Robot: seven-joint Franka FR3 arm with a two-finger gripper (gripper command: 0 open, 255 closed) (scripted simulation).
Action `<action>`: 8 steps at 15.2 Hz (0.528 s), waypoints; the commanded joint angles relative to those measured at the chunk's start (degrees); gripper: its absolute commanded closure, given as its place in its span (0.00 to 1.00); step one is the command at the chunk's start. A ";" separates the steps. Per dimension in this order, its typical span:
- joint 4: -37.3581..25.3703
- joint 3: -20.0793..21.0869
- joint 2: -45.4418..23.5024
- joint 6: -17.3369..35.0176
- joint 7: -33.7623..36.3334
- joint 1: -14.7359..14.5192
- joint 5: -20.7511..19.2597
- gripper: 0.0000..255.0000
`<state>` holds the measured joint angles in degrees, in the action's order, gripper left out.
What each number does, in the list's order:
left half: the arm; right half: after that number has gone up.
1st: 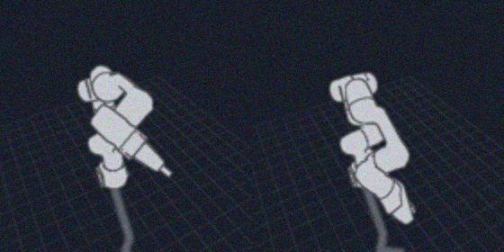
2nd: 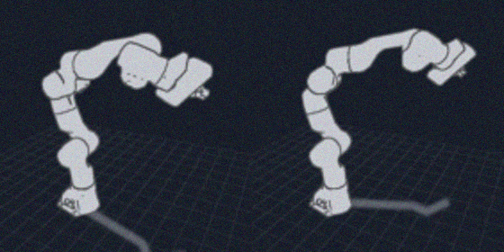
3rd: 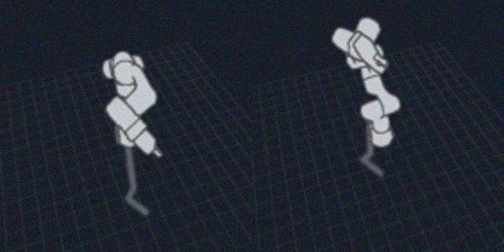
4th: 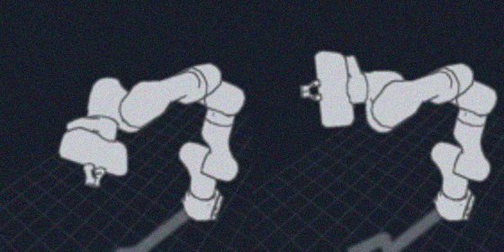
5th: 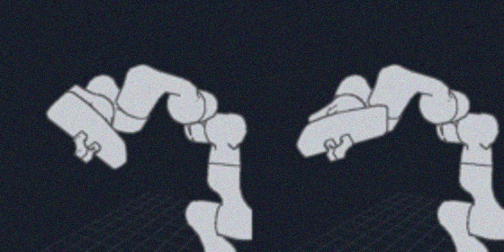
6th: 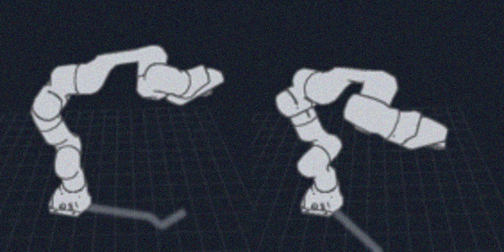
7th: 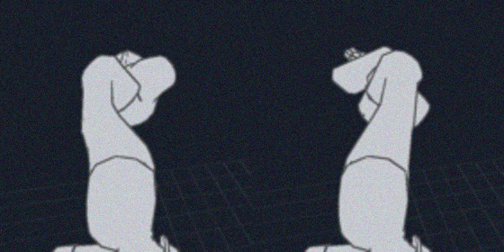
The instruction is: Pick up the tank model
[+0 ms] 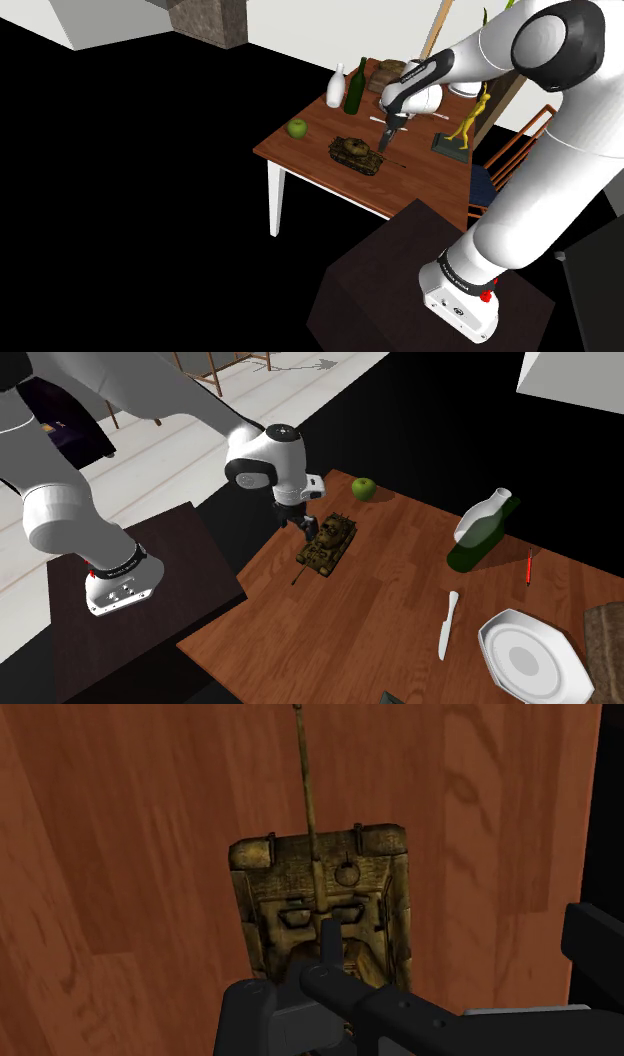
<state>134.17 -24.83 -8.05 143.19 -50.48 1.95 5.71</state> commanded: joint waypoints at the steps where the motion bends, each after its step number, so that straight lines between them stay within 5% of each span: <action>1: -2.98 0.71 -4.84 1.72 -4.35 1.40 3.96 0.00; 5: -10.50 3.75 -14.24 3.50 -11.10 5.48 10.22 0.00; 8: -11.13 4.68 -16.13 4.73 -12.05 6.33 11.34 0.00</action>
<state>123.42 -20.54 -23.29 147.41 -61.99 7.89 16.47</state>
